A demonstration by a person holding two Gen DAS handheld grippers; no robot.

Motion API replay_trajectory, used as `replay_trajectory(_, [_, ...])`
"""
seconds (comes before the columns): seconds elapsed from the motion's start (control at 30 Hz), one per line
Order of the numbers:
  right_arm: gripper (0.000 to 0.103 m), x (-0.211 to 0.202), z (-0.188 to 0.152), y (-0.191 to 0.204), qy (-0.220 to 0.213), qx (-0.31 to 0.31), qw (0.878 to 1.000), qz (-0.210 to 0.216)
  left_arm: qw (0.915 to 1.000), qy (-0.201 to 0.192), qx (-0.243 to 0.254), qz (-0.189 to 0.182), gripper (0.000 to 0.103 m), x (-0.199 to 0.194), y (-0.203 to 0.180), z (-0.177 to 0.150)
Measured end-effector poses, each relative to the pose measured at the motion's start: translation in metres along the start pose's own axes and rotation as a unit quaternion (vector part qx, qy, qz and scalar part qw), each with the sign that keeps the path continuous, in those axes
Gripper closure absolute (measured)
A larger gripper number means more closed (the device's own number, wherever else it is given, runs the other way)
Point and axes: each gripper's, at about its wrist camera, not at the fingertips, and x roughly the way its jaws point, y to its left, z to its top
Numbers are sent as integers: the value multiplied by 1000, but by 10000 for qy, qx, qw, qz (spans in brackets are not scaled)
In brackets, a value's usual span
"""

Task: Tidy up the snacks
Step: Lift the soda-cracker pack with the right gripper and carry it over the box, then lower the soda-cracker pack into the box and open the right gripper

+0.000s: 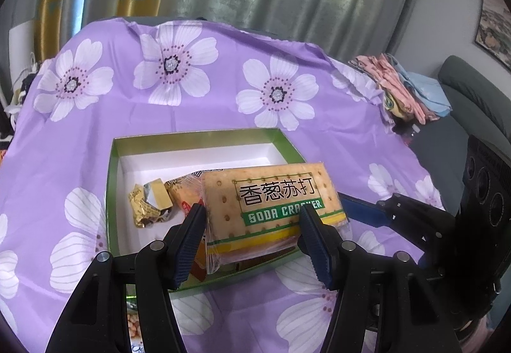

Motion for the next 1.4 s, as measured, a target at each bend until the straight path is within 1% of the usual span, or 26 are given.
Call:
replay_trajectory(0.5, [54,23,-1,-13,181,149,9997,85,9996,245,-138,-5,42,25,11,5])
replay_trajectory(1.07, [54,34,0,-20,240,151,9996,90,9993,327,-164,15,42,36,15,8])
replay_trajectory(1.4, [54,47,4,-26,362,226,9990,150,9982,509,-316,-35,42,50,25,14])
